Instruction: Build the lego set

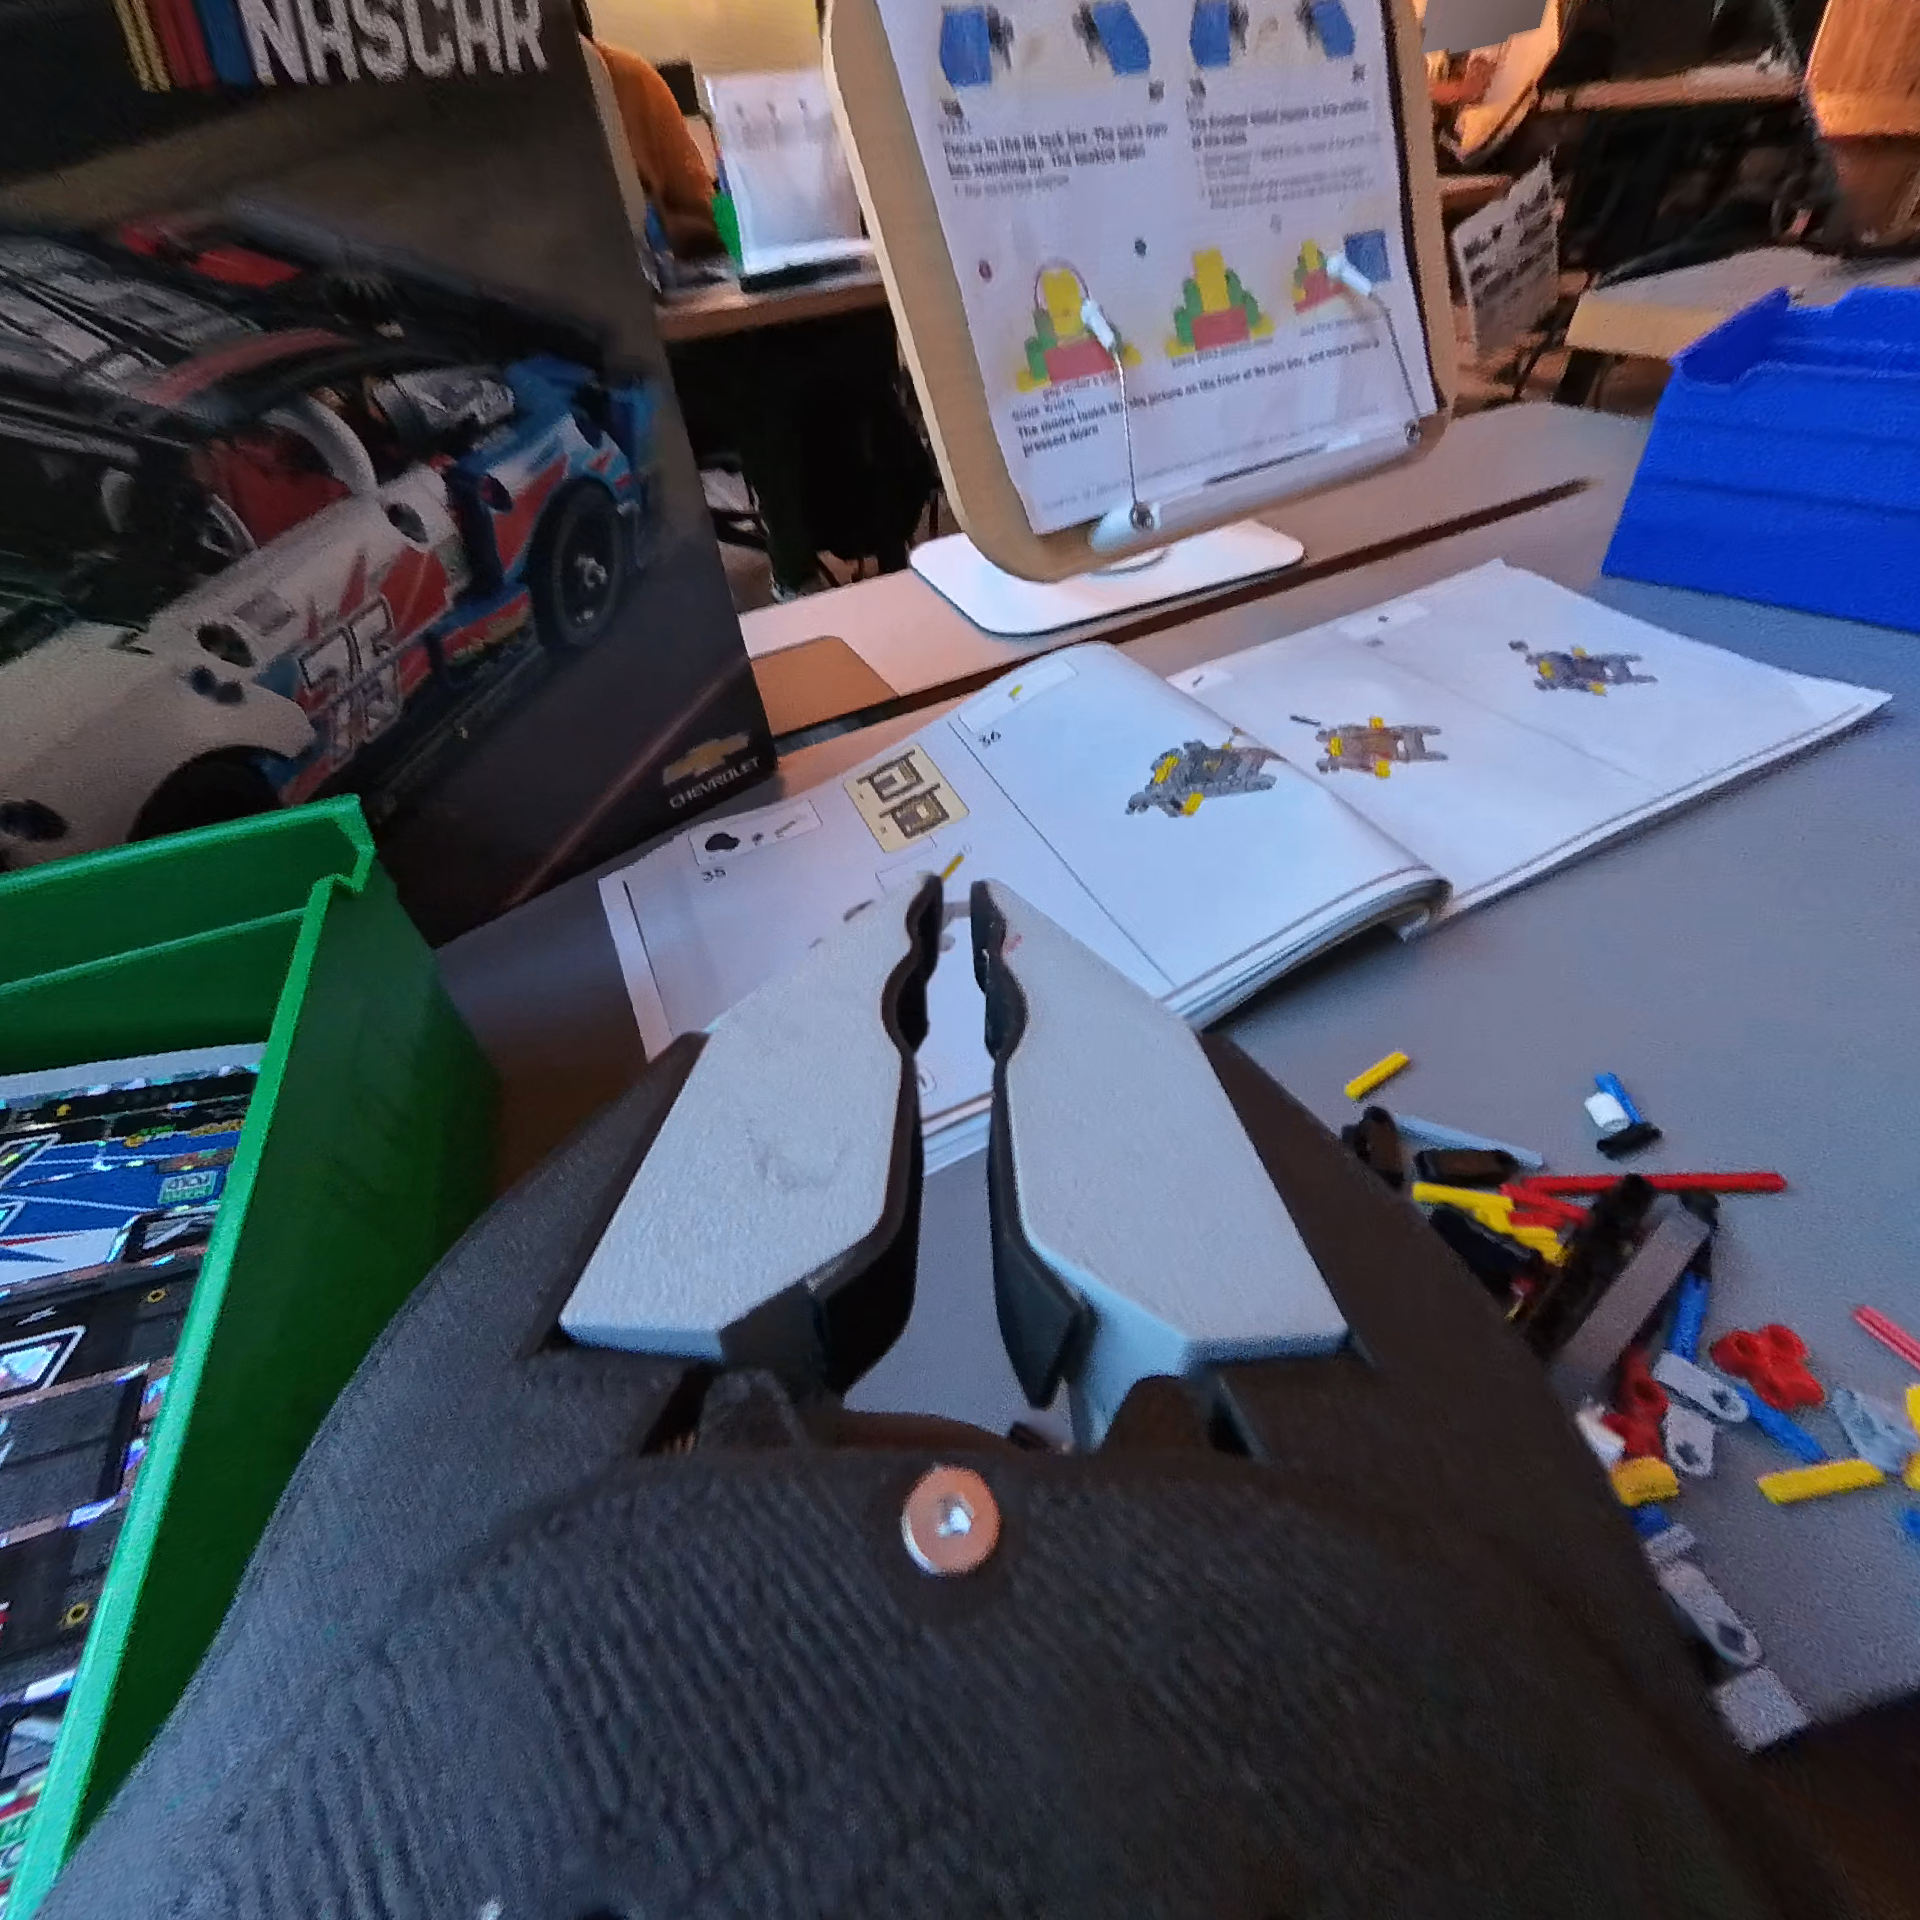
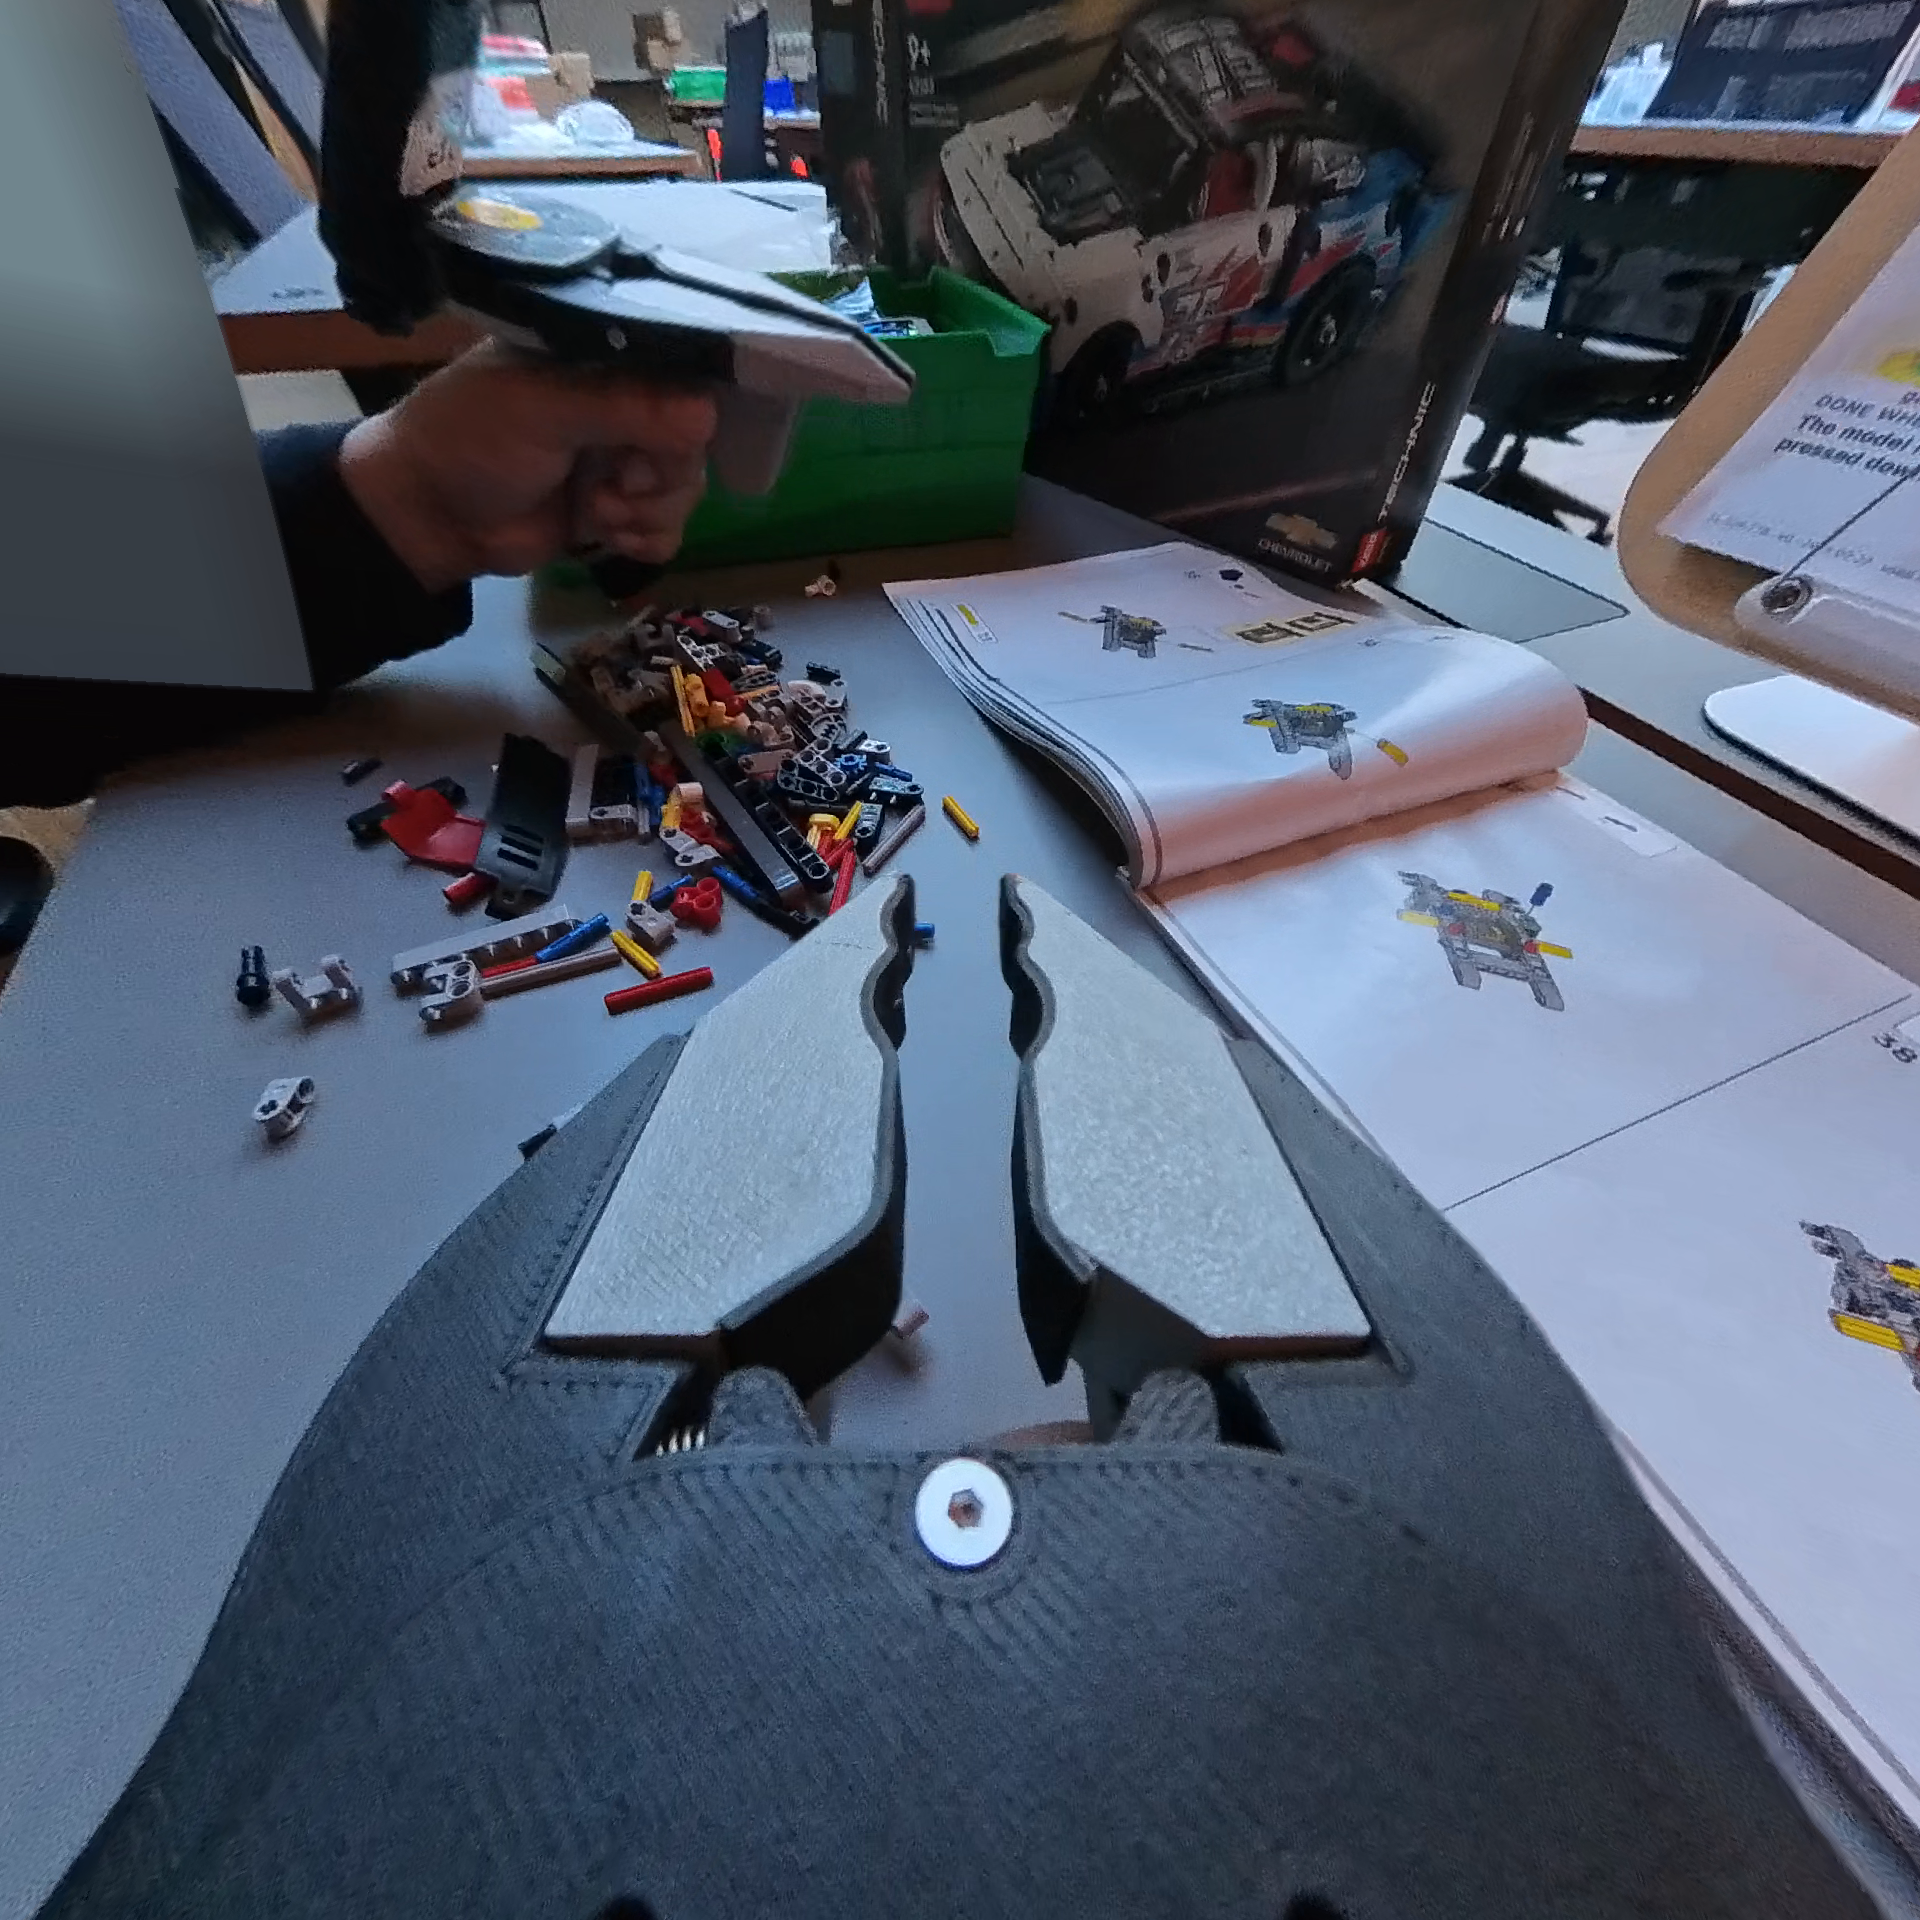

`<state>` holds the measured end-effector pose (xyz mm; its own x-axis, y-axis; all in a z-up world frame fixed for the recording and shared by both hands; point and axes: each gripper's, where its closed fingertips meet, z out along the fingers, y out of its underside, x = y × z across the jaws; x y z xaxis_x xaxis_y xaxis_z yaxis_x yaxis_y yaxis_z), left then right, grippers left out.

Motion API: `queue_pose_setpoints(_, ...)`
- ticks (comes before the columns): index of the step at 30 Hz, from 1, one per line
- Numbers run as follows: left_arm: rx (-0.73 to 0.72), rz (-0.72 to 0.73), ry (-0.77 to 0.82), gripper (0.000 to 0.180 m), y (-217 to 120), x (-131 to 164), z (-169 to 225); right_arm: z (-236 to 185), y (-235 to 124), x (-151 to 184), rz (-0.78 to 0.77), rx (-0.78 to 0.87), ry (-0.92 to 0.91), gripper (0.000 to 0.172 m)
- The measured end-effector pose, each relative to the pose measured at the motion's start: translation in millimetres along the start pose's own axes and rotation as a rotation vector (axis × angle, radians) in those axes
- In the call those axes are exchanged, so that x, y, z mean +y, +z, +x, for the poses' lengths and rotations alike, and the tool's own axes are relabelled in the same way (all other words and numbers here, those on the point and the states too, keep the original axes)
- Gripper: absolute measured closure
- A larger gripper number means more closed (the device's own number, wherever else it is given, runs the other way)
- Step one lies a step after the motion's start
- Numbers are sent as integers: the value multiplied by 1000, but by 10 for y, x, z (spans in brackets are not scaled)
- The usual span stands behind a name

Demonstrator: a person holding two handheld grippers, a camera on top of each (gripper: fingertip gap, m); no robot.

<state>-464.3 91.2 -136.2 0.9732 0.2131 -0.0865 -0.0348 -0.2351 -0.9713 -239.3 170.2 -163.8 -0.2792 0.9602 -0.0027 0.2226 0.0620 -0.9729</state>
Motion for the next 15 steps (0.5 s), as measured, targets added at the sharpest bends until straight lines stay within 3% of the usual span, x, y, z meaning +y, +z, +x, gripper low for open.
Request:
queue_pose_setpoints(8,-39,76,116,179,-55,-140,60,30,-6,13,30,-20,61,156)
queue_pose_setpoints(13,-31,85,90,178,-36,-87,-4,156,-53,-12,72,6,139,156)
queue_pose_setpoints(15,-93,87,125,178,-75,-57,-125,213,-124,-81,123,27,170,156)
